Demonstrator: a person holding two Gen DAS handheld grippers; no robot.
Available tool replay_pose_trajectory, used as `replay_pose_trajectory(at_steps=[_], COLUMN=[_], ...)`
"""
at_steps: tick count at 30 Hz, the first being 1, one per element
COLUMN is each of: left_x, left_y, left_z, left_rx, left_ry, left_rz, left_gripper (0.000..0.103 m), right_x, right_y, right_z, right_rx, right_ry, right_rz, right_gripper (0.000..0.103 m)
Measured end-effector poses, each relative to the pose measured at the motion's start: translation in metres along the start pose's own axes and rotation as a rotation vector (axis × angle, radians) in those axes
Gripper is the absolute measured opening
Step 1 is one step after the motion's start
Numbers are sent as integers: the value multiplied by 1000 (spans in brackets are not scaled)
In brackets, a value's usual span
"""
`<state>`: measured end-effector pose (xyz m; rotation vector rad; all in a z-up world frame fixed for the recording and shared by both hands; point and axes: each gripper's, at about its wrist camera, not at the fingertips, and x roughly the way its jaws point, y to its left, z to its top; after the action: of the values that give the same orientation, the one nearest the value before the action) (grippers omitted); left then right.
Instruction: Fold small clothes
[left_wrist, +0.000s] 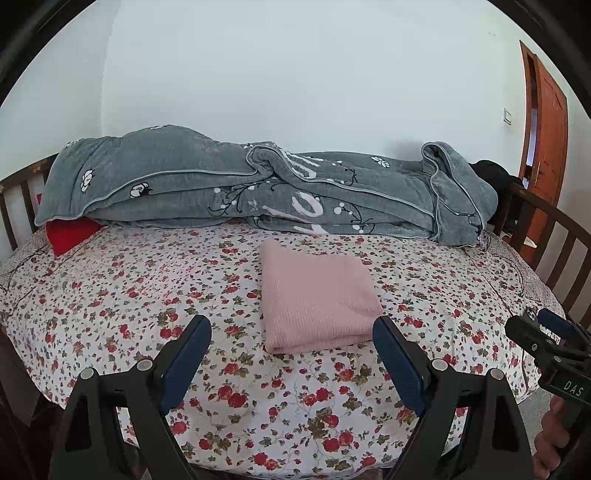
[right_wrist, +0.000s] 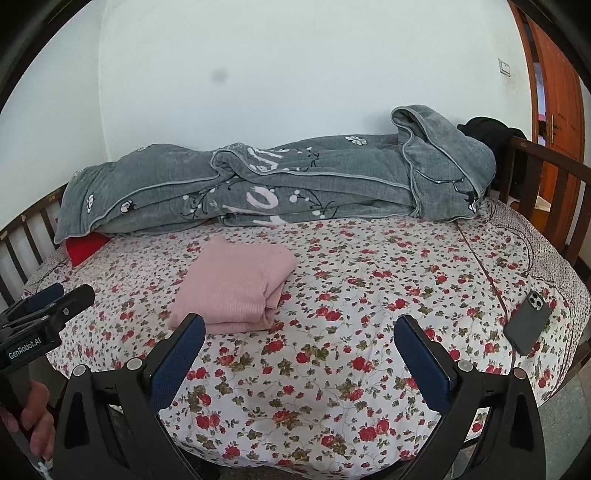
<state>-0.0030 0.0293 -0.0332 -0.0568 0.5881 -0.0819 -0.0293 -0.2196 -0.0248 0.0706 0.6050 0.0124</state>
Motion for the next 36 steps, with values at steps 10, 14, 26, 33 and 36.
replay_pose_trajectory(at_steps=[10,14,26,33,36], left_x=[0,-1,-1,-1,-1], left_y=[0,-1,-2,-1,-1], left_z=[0,0,0,0,0], left_rx=[2,4,3,3,3], left_ry=[-1,-4,-5,-4,-4], left_rz=[0,-2,-1,1,-2], left_gripper=[89,89,89,89,89], right_x=[1,0,-2,-2,-2], right_y=[-3,-4,-6,-5,-5], right_z=[0,-1,1,1,1], right_rx=[16,22,31,33,35], right_ry=[1,0,0,-2,-1], right_rz=[-1,-5,-4,-6,-6], right_gripper=[101,101,101,101,101])
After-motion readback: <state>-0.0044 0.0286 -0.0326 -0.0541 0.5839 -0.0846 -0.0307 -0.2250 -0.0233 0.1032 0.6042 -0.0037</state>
